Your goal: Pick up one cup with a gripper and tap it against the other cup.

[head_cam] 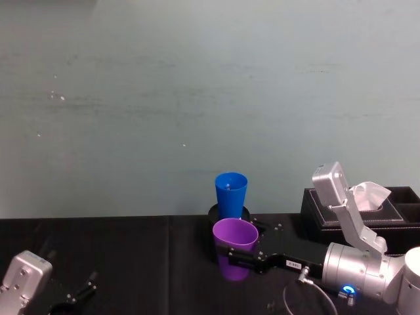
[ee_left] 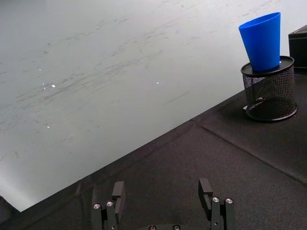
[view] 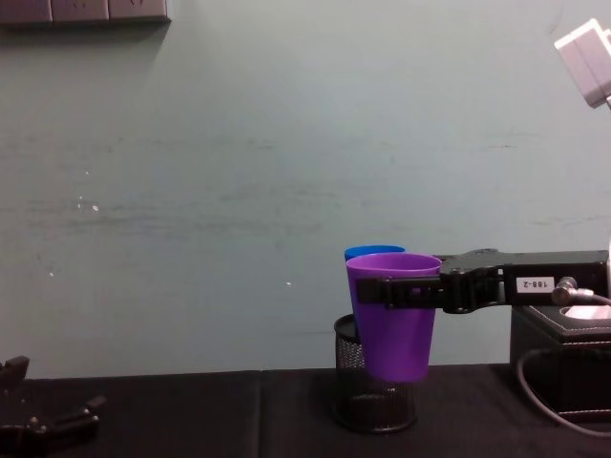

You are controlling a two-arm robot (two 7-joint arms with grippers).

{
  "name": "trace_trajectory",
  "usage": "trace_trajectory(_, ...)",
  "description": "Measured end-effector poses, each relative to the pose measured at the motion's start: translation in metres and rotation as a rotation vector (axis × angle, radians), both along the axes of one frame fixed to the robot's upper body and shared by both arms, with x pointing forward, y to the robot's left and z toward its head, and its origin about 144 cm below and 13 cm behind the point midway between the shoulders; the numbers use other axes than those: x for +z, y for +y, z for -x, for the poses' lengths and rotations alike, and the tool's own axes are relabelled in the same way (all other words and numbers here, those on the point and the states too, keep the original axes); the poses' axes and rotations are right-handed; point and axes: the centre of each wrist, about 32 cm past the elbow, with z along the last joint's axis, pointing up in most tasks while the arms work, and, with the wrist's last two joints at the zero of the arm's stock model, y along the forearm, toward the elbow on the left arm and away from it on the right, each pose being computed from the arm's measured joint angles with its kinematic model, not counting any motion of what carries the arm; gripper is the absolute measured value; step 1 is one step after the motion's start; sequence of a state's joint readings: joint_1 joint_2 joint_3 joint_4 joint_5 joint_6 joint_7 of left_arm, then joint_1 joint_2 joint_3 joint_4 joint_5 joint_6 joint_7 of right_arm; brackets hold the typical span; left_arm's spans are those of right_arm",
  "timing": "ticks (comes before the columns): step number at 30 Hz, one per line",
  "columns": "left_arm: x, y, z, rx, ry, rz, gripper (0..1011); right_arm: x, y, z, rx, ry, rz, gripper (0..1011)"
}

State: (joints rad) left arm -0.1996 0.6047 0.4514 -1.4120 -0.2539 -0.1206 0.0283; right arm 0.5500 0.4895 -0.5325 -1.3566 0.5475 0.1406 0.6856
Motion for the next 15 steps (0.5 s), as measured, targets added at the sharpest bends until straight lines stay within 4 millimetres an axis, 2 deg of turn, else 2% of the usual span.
trace_trajectory(15, 0.0, 0.0, 0.0, 0.0, 0.0, 0.0, 1000, 0.0, 0.0, 0.0, 0.0, 0.0, 0.0, 733)
